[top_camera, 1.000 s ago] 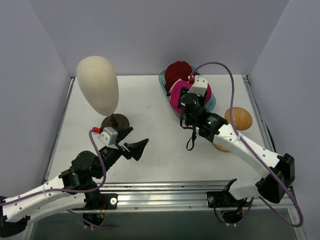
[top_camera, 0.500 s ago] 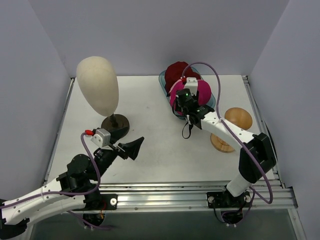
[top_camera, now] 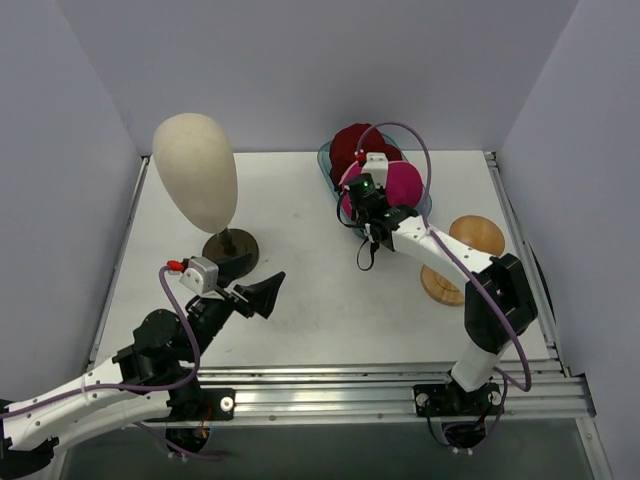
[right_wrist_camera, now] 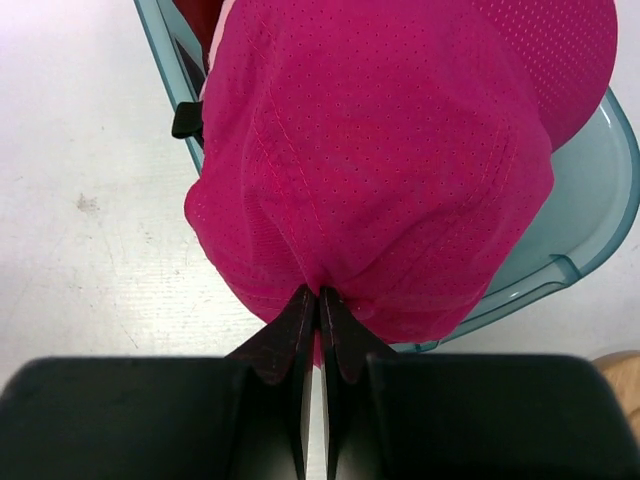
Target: Stack the hats
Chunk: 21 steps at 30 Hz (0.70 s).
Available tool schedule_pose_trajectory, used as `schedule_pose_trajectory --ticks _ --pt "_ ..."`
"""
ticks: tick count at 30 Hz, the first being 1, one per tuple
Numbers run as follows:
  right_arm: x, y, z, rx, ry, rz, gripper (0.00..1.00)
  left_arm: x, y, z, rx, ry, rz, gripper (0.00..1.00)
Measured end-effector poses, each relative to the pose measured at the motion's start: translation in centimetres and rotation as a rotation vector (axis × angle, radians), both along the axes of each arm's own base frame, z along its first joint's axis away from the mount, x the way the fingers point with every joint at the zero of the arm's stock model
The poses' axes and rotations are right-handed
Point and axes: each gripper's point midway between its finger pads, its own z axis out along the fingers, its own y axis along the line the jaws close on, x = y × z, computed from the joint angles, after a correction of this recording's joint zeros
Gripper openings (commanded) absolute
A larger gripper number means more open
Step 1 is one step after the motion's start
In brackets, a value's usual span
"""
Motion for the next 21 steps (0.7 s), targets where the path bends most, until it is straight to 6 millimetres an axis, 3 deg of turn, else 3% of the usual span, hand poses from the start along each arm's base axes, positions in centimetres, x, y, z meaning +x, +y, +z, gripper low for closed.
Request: schedule_pose_trajectory --ticks 21 --pt "-0.1 -1.5 4.4 -0.046 -0.041 -0.015 0.00 0.4 0.0 -0.4 0.012 0.012 0.021 0.94"
